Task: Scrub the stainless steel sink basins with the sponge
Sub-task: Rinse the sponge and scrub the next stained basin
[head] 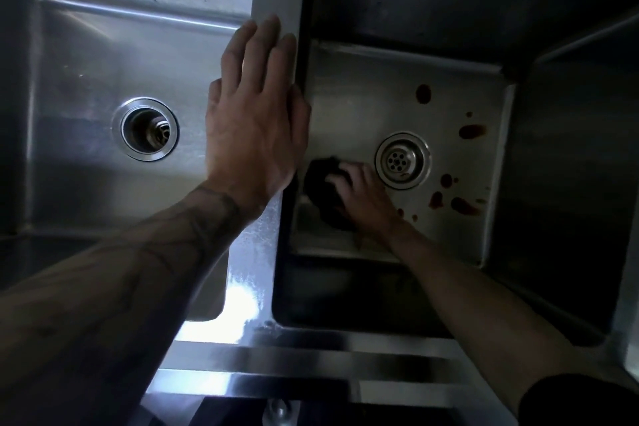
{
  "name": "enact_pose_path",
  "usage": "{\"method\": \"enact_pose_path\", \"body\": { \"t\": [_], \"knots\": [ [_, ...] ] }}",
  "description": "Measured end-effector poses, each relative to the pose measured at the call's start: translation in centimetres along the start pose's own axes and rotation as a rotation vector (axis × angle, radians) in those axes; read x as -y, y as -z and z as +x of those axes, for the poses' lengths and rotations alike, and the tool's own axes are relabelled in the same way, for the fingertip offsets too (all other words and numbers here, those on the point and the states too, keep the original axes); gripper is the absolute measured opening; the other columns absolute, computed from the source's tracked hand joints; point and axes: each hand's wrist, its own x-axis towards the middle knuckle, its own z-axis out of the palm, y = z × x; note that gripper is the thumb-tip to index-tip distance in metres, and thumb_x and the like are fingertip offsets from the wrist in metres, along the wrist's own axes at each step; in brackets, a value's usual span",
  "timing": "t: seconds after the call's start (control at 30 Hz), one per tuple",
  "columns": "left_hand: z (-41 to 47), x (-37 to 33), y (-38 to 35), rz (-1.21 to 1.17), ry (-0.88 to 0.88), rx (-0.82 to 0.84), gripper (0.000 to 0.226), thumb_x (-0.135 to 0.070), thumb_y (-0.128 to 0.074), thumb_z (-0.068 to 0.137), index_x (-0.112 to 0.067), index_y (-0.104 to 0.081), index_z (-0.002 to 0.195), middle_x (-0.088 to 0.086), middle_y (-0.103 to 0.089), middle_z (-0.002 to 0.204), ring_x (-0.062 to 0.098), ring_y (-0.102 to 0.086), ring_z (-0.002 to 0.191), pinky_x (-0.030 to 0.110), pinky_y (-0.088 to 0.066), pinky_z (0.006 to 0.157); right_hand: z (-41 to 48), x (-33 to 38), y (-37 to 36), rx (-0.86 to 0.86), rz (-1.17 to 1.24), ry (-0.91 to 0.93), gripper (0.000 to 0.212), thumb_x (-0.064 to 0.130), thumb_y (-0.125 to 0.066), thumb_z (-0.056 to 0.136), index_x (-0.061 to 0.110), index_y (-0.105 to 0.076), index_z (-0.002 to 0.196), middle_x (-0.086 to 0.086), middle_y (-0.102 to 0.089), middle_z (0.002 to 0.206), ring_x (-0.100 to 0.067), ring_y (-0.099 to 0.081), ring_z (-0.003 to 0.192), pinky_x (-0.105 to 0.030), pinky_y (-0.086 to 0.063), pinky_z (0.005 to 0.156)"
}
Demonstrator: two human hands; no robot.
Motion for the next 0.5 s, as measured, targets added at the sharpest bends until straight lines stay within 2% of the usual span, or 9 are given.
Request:
{"method": "enact_pose_path", "body": {
  "t": [0.07,0.13,0.23,0.3,0.33,0.4,0.47,0.5],
  "knots": [
    [0.1,0.1,-0.2,0.003,-0.007,-0.011,0.054,-0.025,-0.042,0.103,-0.009,-0.046,0.155,0.008,-0.036,0.168,0.03,-0.028,0.158,0.049,-0.041,0.114,2.0,0.7,-0.3,-0.071,0.033,-0.253,0.051,0.031,-0.072,0.087,0.008,-0.06,0.131,-0.024,-0.054,0.133,-0.041,-0.05,0.118,-0.048,-0.047,0.102],
    [0.1,0.1,-0.3,0.001,-0.006,-0.013,0.054,-0.025,-0.043,0.103,-0.009,-0.046,0.155,0.008,-0.036,0.168,0.029,-0.028,0.158,0.049,-0.042,0.113,1.4,2.3,-1.0,-0.038,0.028,-0.252,0.056,0.036,-0.073,0.087,0.006,-0.059,0.132,-0.025,-0.053,0.134,-0.043,-0.051,0.117,-0.049,-0.044,0.101],
    [0.2,0.0,-0.2,-0.002,-0.007,-0.001,0.053,-0.025,-0.043,0.104,-0.009,-0.046,0.155,0.008,-0.036,0.169,0.029,-0.028,0.158,0.05,-0.043,0.112,-2.7,2.8,-1.5,0.145,-0.001,0.202,0.056,0.044,-0.073,0.088,0.005,-0.064,0.128,-0.025,-0.058,0.134,-0.046,-0.058,0.112,-0.05,-0.05,0.097],
    [0.1,0.0,0.0,-0.003,-0.013,0.004,0.054,-0.025,-0.042,0.105,-0.008,-0.045,0.155,0.009,-0.035,0.169,0.03,-0.028,0.158,0.049,-0.042,0.113,-3.4,1.1,-0.7,0.208,-0.014,0.351,0.053,0.045,-0.074,0.086,0.007,-0.066,0.123,-0.022,-0.06,0.133,-0.043,-0.06,0.111,-0.048,-0.052,0.096],
    [0.0,0.0,0.0,0.002,-0.011,0.005,0.054,-0.025,-0.042,0.105,-0.008,-0.045,0.155,0.009,-0.035,0.169,0.03,-0.027,0.158,0.049,-0.042,0.113,-2.7,0.2,-0.5,0.165,-0.021,0.319,0.052,0.042,-0.078,0.082,0.009,-0.067,0.12,-0.02,-0.061,0.13,-0.042,-0.06,0.108,-0.047,-0.054,0.093],
    [0.0,0.1,-0.1,0.008,-0.018,-0.001,0.054,-0.025,-0.042,0.104,-0.007,-0.046,0.155,0.01,-0.036,0.168,0.031,-0.028,0.158,0.049,-0.041,0.114,0.0,-0.8,-0.4,0.016,-0.014,0.067,0.052,0.035,-0.082,0.078,0.011,-0.064,0.12,-0.019,-0.059,0.127,-0.039,-0.057,0.108,-0.045,-0.053,0.092],
    [0.1,0.1,-0.2,0.004,-0.022,-0.009,0.053,-0.025,-0.044,0.104,-0.007,-0.047,0.154,0.01,-0.037,0.167,0.032,-0.029,0.157,0.05,-0.041,0.114,2.4,-0.5,-0.5,-0.088,0.034,-0.196,0.049,0.036,-0.071,0.085,0.012,-0.058,0.126,-0.019,-0.052,0.13,-0.038,-0.05,0.115,-0.045,-0.045,0.098],
    [0.1,0.1,-0.3,0.005,-0.019,-0.01,0.053,-0.025,-0.044,0.104,-0.007,-0.047,0.154,0.01,-0.037,0.167,0.032,-0.029,0.157,0.05,-0.041,0.114,2.7,0.2,-0.7,-0.094,0.046,-0.235,0.049,0.038,-0.066,0.087,0.011,-0.056,0.127,-0.02,-0.05,0.131,-0.038,-0.048,0.116,-0.046,-0.043,0.099]
  ]
}}
